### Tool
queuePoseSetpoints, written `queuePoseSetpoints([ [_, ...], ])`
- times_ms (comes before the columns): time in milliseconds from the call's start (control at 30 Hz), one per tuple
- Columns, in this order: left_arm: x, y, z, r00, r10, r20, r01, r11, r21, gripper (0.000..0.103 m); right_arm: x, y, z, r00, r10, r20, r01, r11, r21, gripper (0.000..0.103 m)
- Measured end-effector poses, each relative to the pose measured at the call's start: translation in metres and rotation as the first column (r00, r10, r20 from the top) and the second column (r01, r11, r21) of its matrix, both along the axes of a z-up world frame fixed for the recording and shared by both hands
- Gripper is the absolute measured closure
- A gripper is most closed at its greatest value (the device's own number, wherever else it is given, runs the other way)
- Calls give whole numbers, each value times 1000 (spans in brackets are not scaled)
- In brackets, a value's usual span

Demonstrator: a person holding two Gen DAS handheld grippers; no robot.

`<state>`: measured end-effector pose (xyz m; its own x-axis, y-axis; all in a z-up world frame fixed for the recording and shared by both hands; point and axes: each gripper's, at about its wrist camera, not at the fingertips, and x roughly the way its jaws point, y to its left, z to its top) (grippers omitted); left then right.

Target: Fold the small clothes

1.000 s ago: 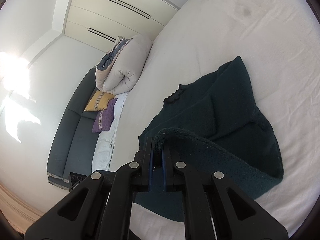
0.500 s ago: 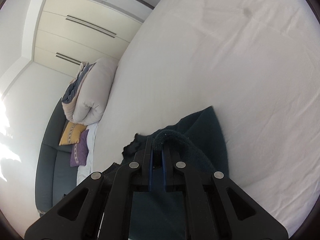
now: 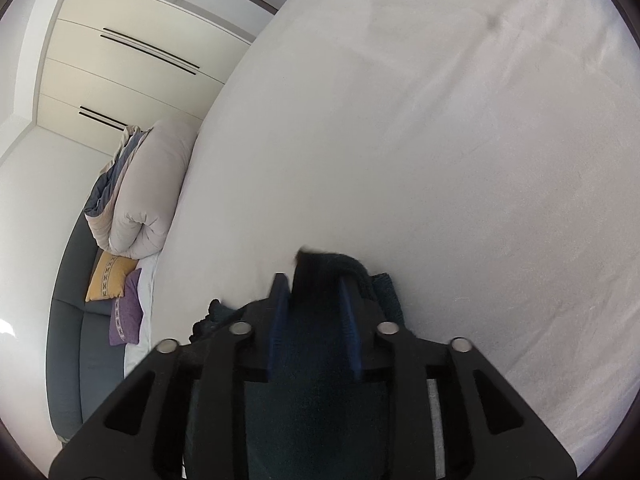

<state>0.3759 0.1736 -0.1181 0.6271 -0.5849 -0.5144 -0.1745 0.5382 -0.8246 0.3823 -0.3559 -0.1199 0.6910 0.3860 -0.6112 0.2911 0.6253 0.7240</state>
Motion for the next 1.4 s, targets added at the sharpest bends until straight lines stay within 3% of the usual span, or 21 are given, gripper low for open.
queuePoseSetpoints([
  [33,-7,6,3,1000,24,6,-24,1000,-1,27,-1,2,7,1000,7,27,-7,1000,-9,36],
  [67,-12,10,4,999,38,5,-38,999,-1,27,-2,5,14,999,14,52,-13,1000,-28,25],
  [100,-18,14,6,999,42,5,-42,999,-7,27,-6,8,22,999,13,52,-10,998,-60,23],
  [167,-32,12,11,999,27,24,-27,1000,-1,27,-16,10,36,997,40,60,-34,995,-91,23],
  [300,-68,-13,22,997,-59,57,52,992,116,29,-42,16,51,994,92,63,-83,988,-128,23],
  [533,-115,-38,11,989,-144,35,129,953,274,41,-121,44,41,976,217,-2,-207,927,-312,24],
  [667,-125,-39,6,989,-148,22,135,944,303,45,-166,51,38,977,213,2,-202,929,-311,24],
  [867,-135,-43,7,984,-180,15,162,919,359,79,-190,49,44,975,223,9,-210,931,-300,30],
  [1033,-137,-47,3,981,-190,-31,187,901,391,80,-186,51,38,975,223,-19,-218,927,-305,31],
  [1100,-140,-44,5,986,-163,-23,159,908,387,79,-188,51,37,976,217,-21,-213,928,-304,31],
  [1133,-141,-42,6,988,-155,-15,149,914,378,72,-188,50,37,977,213,-21,-209,930,-304,31],
  [1233,-149,-38,18,993,-114,32,91,909,408,36,-187,45,34,978,206,-28,-204,932,-300,31],
  [1267,-151,-37,21,993,-103,53,72,906,416,31,-188,43,34,979,204,-28,-203,933,-299,31],
  [1333,-153,-35,23,992,-108,69,70,910,408,31,-191,41,33,978,206,-27,-205,934,-292,31],
  [1400,-150,-38,18,990,-137,45,108,910,401,50,-192,39,32,976,217,-31,-217,935,-282,31],
])
